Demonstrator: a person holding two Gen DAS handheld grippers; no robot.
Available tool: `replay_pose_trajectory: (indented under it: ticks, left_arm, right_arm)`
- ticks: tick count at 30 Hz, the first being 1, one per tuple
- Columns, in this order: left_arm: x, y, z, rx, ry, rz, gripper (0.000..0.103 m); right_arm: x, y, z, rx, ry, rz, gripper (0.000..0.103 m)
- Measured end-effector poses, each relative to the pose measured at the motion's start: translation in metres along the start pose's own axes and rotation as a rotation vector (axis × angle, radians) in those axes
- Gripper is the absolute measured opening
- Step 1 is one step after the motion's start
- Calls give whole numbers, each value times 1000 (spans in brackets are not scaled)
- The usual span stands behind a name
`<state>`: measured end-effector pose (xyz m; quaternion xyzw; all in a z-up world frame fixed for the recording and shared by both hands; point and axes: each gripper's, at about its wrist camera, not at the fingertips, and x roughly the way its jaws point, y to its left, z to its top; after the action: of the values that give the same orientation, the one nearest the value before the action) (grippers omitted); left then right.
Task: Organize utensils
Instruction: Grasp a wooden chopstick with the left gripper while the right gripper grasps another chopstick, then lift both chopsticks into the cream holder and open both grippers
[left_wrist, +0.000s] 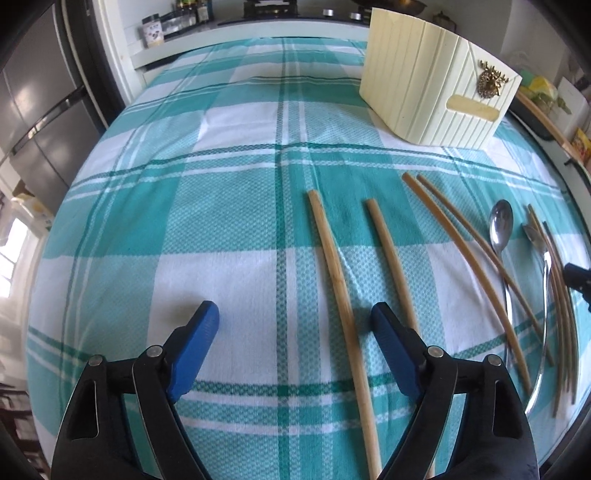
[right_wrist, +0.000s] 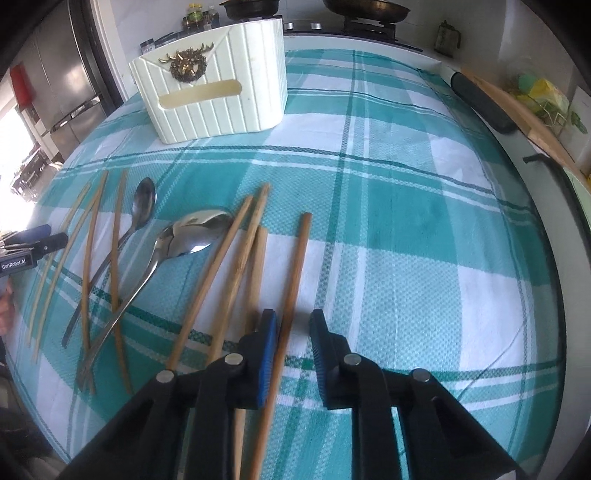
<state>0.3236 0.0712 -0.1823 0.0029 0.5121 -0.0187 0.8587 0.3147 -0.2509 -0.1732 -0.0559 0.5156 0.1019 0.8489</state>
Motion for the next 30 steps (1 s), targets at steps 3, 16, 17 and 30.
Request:
replay_pose_trajectory:
  ticks: [3, 16, 17, 30]
  left_arm:
    - [3, -4, 10, 27, 15, 1, 76]
    - [11, -17, 38, 66, -11, -6, 5]
    - [10, -16, 39, 61, -11, -14, 4]
    - [-144, -10, 56, 25, -326, -160, 4]
  right_arm:
    - [7, 3, 14, -26, 5, -12, 19]
    - [33, -5, 63, 9, 23, 38, 5]
    - [32, -8, 63, 21, 16, 52, 5]
    - [-110, -5, 72, 59, -310, 164, 5]
